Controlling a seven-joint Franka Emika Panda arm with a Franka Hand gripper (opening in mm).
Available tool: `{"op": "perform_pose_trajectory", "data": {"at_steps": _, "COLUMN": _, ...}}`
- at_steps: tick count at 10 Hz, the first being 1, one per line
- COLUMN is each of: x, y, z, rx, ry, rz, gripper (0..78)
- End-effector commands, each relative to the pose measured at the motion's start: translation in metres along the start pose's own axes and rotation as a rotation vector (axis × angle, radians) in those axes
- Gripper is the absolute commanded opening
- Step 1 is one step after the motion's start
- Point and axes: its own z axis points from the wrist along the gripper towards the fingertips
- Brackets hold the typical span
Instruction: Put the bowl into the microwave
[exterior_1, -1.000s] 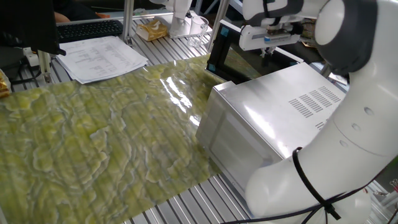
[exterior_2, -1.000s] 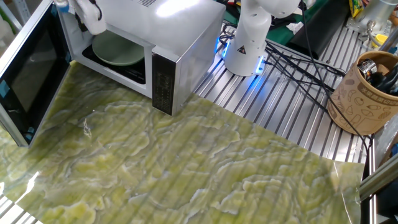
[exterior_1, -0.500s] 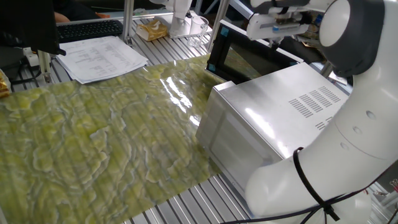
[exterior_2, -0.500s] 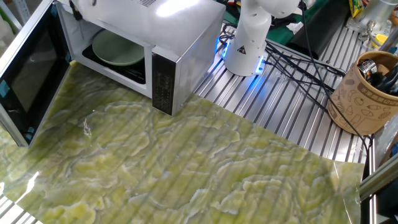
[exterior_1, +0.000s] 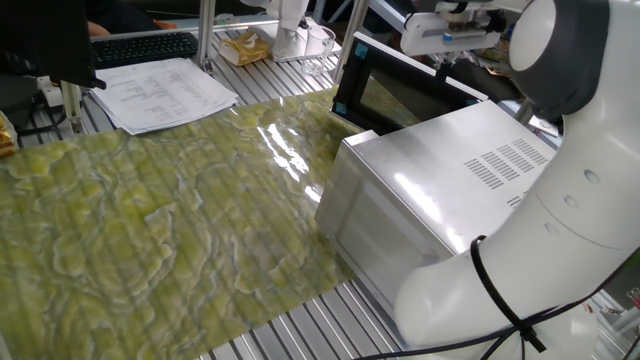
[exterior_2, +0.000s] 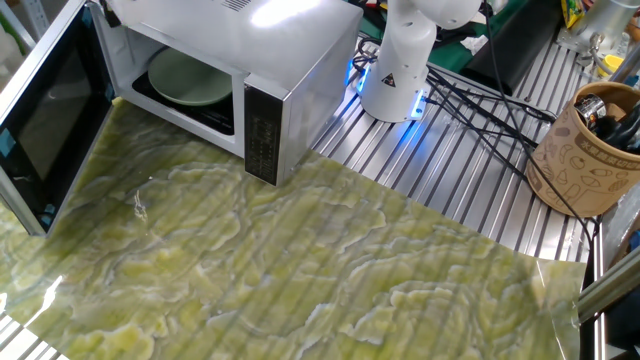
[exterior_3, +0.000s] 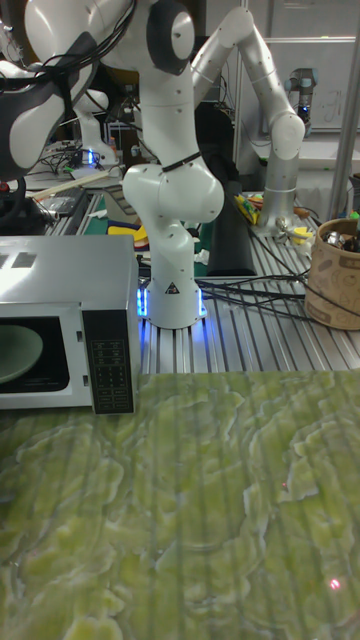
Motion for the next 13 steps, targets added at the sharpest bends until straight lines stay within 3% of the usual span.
{"op": "perform_pose_trajectory", "data": {"at_steps": 1, "x": 0.0, "y": -0.001, "z": -0.001, "rx": 0.007, "ry": -0.001, "rz": 0.038, "gripper": 1.2}}
{"op": "perform_pose_trajectory", "data": {"at_steps": 3, "x": 0.0, "y": -0.001, "z": -0.001, "rx": 0.013, "ry": -0.011, "rz": 0.063, "gripper": 1.2}}
{"op": "perform_pose_trajectory", "data": {"at_steps": 5, "x": 0.0, "y": -0.001, "z": -0.001, "rx": -0.008, "ry": -0.015, "rz": 0.061, "gripper": 1.2}}
{"op": "perform_pose_trajectory", "data": {"at_steps": 6, "x": -0.007, "y": 0.001, "z": -0.004, "rx": -0.003, "ry": -0.029, "rz": 0.081, "gripper": 1.2}}
{"op": "perform_pose_trajectory", "data": {"at_steps": 8, "x": -0.048, "y": 0.006, "z": -0.027, "rx": 0.012, "ry": -0.039, "rz": 0.121, "gripper": 1.2}}
{"op": "perform_pose_trajectory", "data": {"at_steps": 9, "x": -0.058, "y": 0.006, "z": -0.033, "rx": 0.012, "ry": -0.039, "rz": 0.126, "gripper": 1.2}}
{"op": "perform_pose_trajectory", "data": {"at_steps": 10, "x": -0.085, "y": 0.002, "z": -0.045, "rx": 0.015, "ry": -0.04, "rz": 0.129, "gripper": 1.2}}
{"op": "perform_pose_trajectory", "data": {"at_steps": 13, "x": -0.117, "y": -0.01, "z": -0.038, "rx": 0.021, "ry": -0.079, "rz": 0.103, "gripper": 1.2}}
